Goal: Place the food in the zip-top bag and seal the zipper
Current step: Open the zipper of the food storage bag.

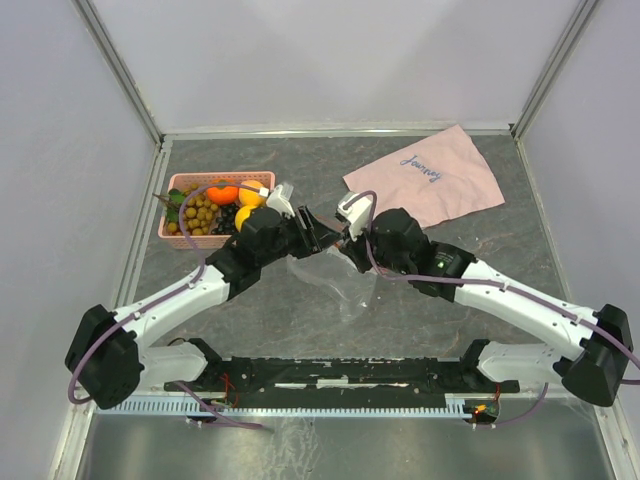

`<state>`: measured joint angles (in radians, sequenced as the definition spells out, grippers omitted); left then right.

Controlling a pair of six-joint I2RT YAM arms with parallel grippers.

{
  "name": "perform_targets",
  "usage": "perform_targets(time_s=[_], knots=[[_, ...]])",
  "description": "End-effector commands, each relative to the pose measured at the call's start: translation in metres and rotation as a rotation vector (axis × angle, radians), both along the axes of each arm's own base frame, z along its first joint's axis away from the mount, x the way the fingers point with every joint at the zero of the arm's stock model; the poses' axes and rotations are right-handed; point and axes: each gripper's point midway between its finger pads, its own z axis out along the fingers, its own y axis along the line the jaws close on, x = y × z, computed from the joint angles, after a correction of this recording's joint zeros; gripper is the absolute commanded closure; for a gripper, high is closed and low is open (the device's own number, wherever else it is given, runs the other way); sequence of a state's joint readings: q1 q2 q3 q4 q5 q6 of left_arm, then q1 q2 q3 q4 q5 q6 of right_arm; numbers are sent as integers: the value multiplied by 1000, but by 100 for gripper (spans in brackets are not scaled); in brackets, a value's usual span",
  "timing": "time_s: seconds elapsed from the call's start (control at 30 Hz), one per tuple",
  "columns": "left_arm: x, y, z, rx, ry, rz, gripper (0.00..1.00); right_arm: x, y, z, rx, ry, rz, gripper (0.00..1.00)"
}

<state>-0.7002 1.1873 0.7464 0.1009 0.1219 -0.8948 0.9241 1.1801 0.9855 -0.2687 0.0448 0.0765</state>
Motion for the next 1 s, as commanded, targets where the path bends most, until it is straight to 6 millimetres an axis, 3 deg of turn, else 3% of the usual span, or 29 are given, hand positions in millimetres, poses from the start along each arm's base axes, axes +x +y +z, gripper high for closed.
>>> perform_targets(time_s=[0.0, 0.2, 0.33, 0.6, 0.73, 0.83, 0.97], knots=[[9, -9, 23, -28, -46, 5, 49, 6, 13, 33, 41, -83, 40, 98], [11, -7, 31, -19, -87, 13, 83, 1, 17, 30, 34, -62, 68, 94], [11, -1, 36, -4, -129, 22, 97, -3, 14, 34, 39, -38, 59, 86], [12, 10, 42, 90, -244, 12, 97, -12, -6, 64, 43, 13, -2, 58], [12, 11, 44, 129, -264, -7, 97, 3, -29, 76, 18, -18, -153, 44], [10, 10, 48, 141, -274, -23, 97, 17, -43, 72, -36, -34, -269, 37], [5, 8, 49, 153, -275, -42, 97, 24, -34, 58, -53, -8, -285, 31]])
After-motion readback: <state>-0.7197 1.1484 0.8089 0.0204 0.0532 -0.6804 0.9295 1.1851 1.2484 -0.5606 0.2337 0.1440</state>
